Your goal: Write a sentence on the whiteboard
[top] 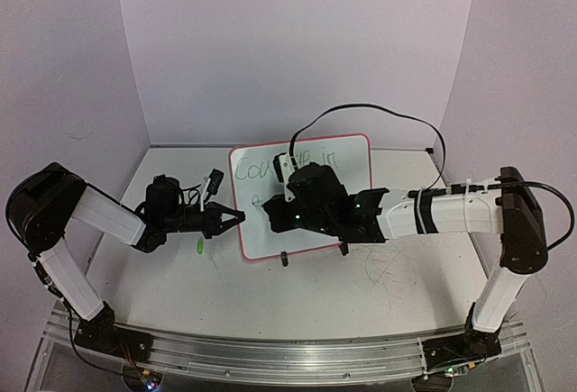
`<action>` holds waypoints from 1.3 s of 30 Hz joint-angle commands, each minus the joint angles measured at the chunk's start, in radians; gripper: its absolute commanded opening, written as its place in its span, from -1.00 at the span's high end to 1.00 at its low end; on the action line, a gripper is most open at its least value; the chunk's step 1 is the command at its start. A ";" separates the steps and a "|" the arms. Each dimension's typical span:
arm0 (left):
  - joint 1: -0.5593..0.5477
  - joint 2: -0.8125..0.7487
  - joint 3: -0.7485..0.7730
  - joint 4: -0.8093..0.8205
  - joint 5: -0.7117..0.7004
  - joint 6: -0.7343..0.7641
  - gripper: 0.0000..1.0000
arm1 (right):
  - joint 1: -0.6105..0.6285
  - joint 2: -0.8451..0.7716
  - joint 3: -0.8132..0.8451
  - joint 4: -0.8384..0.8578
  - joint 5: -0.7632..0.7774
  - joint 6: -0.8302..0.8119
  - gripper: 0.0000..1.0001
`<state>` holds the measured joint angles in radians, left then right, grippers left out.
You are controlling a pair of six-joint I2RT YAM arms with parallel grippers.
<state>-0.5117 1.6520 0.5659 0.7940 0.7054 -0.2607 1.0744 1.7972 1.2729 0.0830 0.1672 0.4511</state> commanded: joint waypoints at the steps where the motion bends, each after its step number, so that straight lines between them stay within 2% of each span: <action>1: 0.008 -0.031 0.017 0.011 -0.092 0.069 1.00 | -0.008 -0.015 -0.048 -0.009 0.010 0.029 1.00; 11: 0.007 -0.036 0.016 0.005 -0.096 0.072 1.00 | -0.009 -0.093 -0.077 -0.012 0.115 0.008 1.00; 17: 0.008 -0.035 0.022 -0.001 -0.093 0.073 1.00 | -0.009 -0.142 -0.083 0.087 0.016 -0.051 1.00; 39: 0.007 -0.038 0.027 -0.019 -0.090 0.080 1.00 | -0.010 -0.070 -0.044 0.072 0.037 -0.053 1.00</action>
<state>-0.5125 1.6485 0.5668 0.7850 0.7089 -0.2527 1.0653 1.7066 1.1847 0.1412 0.1903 0.4088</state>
